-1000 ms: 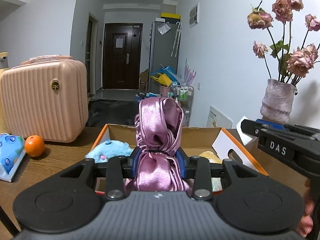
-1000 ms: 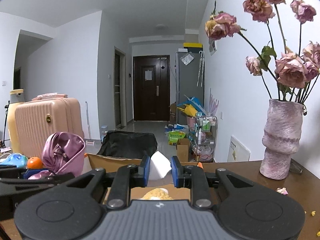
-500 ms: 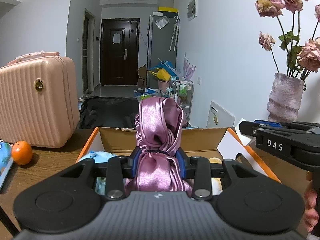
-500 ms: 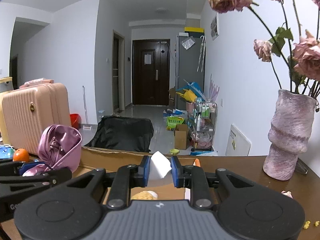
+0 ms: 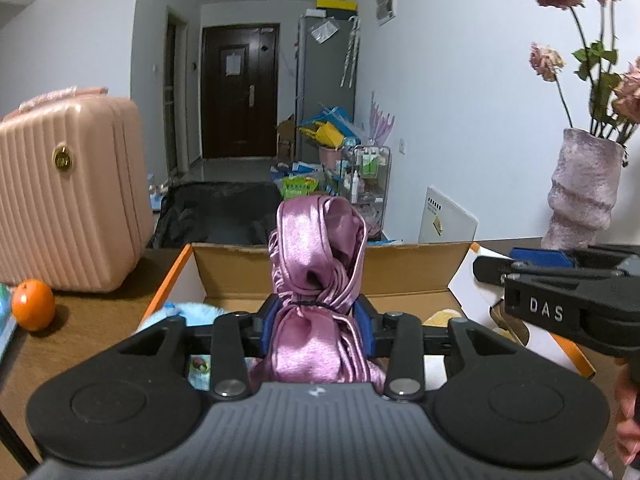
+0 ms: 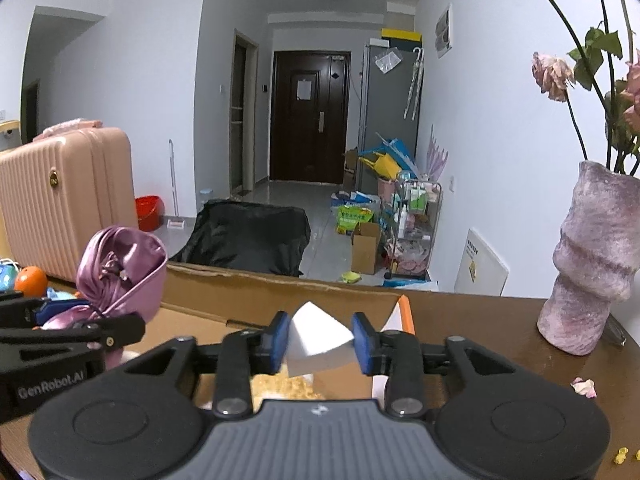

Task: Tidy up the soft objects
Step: 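Open both grippers to drop the scrunchie and foam into the box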

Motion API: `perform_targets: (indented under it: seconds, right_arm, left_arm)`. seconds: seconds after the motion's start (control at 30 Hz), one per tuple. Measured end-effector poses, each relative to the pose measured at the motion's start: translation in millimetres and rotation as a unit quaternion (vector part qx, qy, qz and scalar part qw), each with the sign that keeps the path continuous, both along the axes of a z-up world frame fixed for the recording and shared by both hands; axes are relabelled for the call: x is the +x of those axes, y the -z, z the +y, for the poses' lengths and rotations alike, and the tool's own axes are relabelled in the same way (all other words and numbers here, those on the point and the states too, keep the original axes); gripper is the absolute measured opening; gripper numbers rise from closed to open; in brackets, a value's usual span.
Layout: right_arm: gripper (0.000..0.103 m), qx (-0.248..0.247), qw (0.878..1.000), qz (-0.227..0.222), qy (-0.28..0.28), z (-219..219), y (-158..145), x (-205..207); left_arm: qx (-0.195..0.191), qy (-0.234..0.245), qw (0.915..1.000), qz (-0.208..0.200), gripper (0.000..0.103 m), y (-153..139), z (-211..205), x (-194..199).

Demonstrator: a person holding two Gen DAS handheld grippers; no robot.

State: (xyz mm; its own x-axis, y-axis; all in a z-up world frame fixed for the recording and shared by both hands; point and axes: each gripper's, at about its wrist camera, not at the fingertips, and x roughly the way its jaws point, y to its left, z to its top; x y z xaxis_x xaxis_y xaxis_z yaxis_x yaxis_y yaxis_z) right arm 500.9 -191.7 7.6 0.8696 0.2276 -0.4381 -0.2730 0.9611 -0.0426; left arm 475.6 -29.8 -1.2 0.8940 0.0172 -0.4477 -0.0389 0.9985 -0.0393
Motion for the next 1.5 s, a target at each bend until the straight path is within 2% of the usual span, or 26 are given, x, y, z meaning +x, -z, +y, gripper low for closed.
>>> perform_targets:
  seconds: [0.07,0.1,0.13,0.17,0.2,0.23,0.27,0.3,0.37,0.57,0.9,1.5]
  right_arm:
    - [0.044,-0.001,1.000,0.003,0.005,-1,1,1]
    - [0.054,0.000,1.000,0.005,0.008,-2,2,2]
    - [0.070,0.001,1.000,0.006,0.011,-3,2,2]
    - [0.079,0.002,1.000,0.006,0.015,-4,3,3]
    - [0.092,0.002,1.000,0.005,0.018,-5,3,3]
    - [0.097,0.002,1.000,0.002,0.021,-5,2,3]
    - [0.099,0.003,1.000,0.002,0.023,-6,2,4]
    - [0.102,0.005,1.000,0.003,0.023,-7,2,4]
    - [0.103,0.006,1.000,0.003,0.025,-7,1,4]
    - [0.103,0.005,1.000,0.005,0.027,-7,1,5]
    - [0.103,0.008,0.999,0.003,0.037,-13,-1,-4]
    - [0.103,0.025,0.999,-0.007,0.042,-26,-5,-68]
  left_arm:
    - [-0.008,-0.003,1.0000,0.001,0.042,1,3,0]
    - [-0.009,-0.006,0.9999,0.001,0.044,1,4,0]
    - [-0.008,-0.007,0.9999,-0.001,0.045,0,4,1]
    - [-0.006,-0.010,0.9999,-0.005,0.052,0,4,0]
    - [-0.004,-0.014,0.9998,-0.010,0.062,0,5,-2]
    - [0.000,-0.021,0.9996,-0.017,0.069,-1,5,-4]
    - [0.002,-0.027,0.9994,-0.022,0.084,-2,5,-5]
    - [0.004,-0.032,0.9991,-0.028,0.092,-2,5,-7]
    - [0.014,-0.044,0.9982,-0.038,0.103,-4,3,-10]
    - [0.008,-0.064,0.9970,-0.042,0.103,-5,5,-10]
    - [-0.010,-0.067,0.9968,-0.043,0.103,-8,10,-21]
    - [-0.010,-0.066,0.9966,-0.050,0.103,-8,12,-74]
